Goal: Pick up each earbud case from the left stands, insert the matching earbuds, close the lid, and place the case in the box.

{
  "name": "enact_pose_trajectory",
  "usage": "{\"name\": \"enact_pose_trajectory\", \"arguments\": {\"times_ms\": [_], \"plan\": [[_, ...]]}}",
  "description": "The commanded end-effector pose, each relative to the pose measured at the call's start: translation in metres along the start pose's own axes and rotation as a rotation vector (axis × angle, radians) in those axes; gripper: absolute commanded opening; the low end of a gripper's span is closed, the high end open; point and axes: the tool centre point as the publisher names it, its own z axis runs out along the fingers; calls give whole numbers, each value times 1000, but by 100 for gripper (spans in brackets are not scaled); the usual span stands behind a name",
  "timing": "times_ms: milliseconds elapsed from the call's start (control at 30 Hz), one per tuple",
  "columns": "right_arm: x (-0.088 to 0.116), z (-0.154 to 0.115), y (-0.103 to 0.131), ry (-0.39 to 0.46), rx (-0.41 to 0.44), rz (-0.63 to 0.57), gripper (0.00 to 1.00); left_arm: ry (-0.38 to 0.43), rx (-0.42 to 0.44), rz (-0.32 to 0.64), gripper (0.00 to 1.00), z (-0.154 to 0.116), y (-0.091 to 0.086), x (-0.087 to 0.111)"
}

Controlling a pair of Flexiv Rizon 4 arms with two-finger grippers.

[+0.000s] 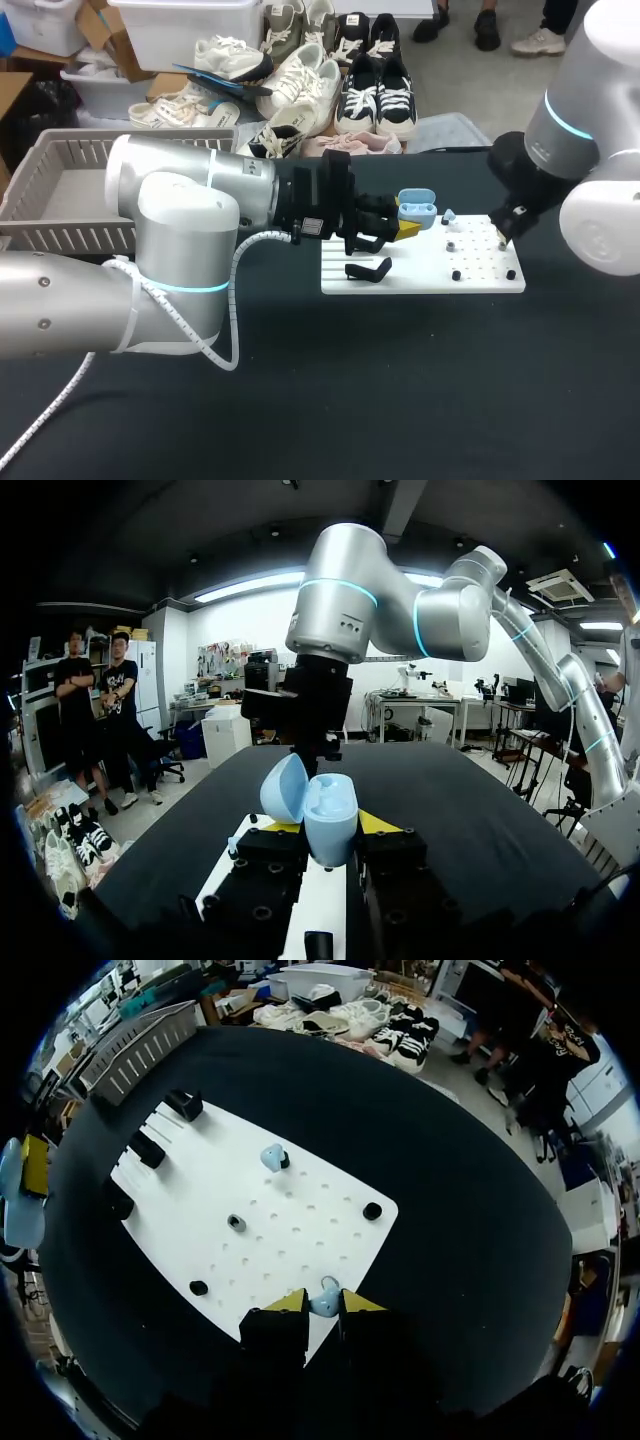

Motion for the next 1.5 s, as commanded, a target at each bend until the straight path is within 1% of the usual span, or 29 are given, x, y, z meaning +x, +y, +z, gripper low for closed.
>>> {"name": "enact_pose_trajectory", "arguments": {"times_ms": [33, 900, 933, 1000, 1033, 1167, 1233, 1300, 1333, 1367, 1433, 1467, 1500], "plan": [[7, -10, 4, 2, -2, -1, 0, -1, 2, 1, 0, 0, 1, 0], [7, -10, 4, 2, -2, -1, 0, -1, 2, 1, 0, 0, 1, 0], [6, -9, 4, 12, -5, 17, 0, -1, 2, 1, 0, 0, 1, 0], [6, -8, 2, 26, 7, 88, 0, -1, 2, 1, 0, 0, 1, 0], [7, -9, 0, 22, 2, 105, 0, -1, 2, 1, 0, 0, 1, 0], [11, -16, -1, 47, 59, 270, 0, -1, 2, 1, 0, 0, 1, 0], [14, -21, 2, 46, 78, 346, 0, -1, 2, 1, 0, 0, 1, 0], [18, -26, 6, 47, 95, 410, 0, -1, 2, 1, 0, 0, 1, 0], [20, -28, 10, 57, 117, 453, 0, -1, 2, 1, 0, 0, 1, 0], [21, -30, 13, 63, 116, 498, 0, -1, 2, 1, 0, 0, 1, 0], [23, -33, 21, 95, 137, 607, 0, -1, 2, 1, 0, 0, 1, 0], [25, -34, 25, 97, 124, 652, 0, -1, 2, 1, 0, 0, 1, 0], [26, -37, 29, 109, 146, 707, 0, -1, 2, 1, 0, 0, 1, 0]]}}
